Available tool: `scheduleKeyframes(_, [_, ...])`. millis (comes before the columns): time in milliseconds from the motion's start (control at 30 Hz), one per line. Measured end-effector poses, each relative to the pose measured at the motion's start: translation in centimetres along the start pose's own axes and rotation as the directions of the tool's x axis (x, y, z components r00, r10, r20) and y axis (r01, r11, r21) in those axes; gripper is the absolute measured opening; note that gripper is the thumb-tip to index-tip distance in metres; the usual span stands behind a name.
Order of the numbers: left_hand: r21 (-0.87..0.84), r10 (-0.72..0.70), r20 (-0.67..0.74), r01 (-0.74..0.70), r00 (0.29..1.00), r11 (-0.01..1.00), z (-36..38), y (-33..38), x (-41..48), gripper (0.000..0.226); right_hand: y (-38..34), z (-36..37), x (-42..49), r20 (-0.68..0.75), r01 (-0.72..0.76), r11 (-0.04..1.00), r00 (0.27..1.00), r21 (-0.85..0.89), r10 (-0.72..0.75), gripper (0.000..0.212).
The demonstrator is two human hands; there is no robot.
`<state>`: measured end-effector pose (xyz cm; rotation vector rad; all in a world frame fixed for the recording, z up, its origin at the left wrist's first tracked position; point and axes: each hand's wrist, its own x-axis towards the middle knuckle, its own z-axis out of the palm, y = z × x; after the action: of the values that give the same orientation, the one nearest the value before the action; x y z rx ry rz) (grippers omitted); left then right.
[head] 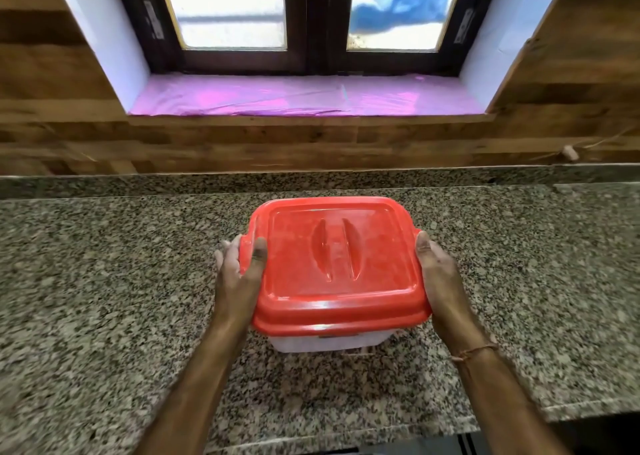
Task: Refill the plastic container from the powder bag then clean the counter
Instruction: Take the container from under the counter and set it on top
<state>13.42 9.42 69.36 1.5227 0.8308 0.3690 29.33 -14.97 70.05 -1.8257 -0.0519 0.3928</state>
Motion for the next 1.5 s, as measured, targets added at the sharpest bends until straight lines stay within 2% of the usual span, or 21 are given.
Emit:
scheduleKeyframes(167, [-0.075,0.043,-0.007,-0.043,0.999,0.996,1.0,1.0,-0.6,0.098,-0.7,0.6,-0.2,-0.068,0.045,0.999,0.997,-0.026,-0.047,0.071])
scheduleKeyframes(267, [-0.112,0.074,-0.03,-0.077,0.997,0.991,1.1,0.9,-0.6,0.093,-1.0,0.5,-0.6,-0.061,0.071,0.997,0.996,-0.013,-0.071,0.068])
scheduleKeyframes(367, [-0.139,0.085,-0.028,-0.088,0.996,0.986,1.0,1.0,-0.7,0.099,-1.3,0.2,-1.1,-0.038,0.092,0.996,0.995,0.02,-0.091,0.068])
scheduleKeyframes(500, [-0.165,0.126,-0.05,-0.132,0.991,0.977,0.7,2.4,-1.0,0.091,-2.2,-0.5,-1.2,-0.016,0.124,0.991,0.992,0.059,-0.123,0.072])
scheduleKeyframes(633, [-0.1,0.186,-0.063,-0.191,0.981,0.976,1.9,5.0,-1.0,0.097,-3.2,-2.7,-0.2,-0.001,0.145,0.984,0.989,0.1,-0.145,0.078])
scheduleKeyframes(800, [-0.005,0.266,-0.064,-0.267,0.962,0.964,8.0,8.0,-1.5,0.094,-3.6,-8.2,3.3,0.053,0.053,0.948,0.996,0.314,-0.073,0.074])
scheduleKeyframes(933, [0.133,0.291,0.089,-0.3,0.953,0.944,15.8,9.2,-1.7,0.089,-0.5,-15.6,7.7,0.068,-0.038,0.875,0.998,0.483,0.006,0.065])
scheduleKeyframes(1000, [0.325,0.329,0.184,-0.373,0.926,0.869,20.1,8.5,-1.8,0.084,1.8,-19.6,9.5,0.03,-0.05,0.845,0.999,0.533,0.04,0.064])
scheduleKeyframes(1100, [0.623,0.284,0.277,-0.397,0.918,0.674,25.1,5.7,-1.7,0.088,5.9,-24.2,11.9,-0.059,-0.046,0.832,0.994,0.553,0.094,0.063])
scheduleKeyframes(1167, [0.749,0.242,0.288,-0.375,0.927,0.546,26.9,4.1,-2.0,0.095,8.8,-25.7,13.4,-0.091,-0.056,0.847,0.988,0.529,0.122,0.058])
scheduleKeyframes(1233, [0.811,0.231,0.274,-0.353,0.934,0.467,27.8,3.5,-2.4,0.096,11.3,-26.0,14.5,-0.089,-0.086,0.877,0.985,0.473,0.145,0.057])
scheduleKeyframes(1400, [0.841,0.214,0.219,-0.296,0.952,0.453,28.9,3.9,-2.8,0.092,15.8,-24.0,15.4,-0.042,-0.198,0.941,0.975,0.276,0.218,0.076])
scheduleKeyframes(1500, [0.86,0.224,0.207,-0.286,0.953,0.422,29.9,4.0,-3.0,0.091,18.2,-22.9,15.9,-0.051,-0.183,0.969,0.98,0.167,0.194,0.078])
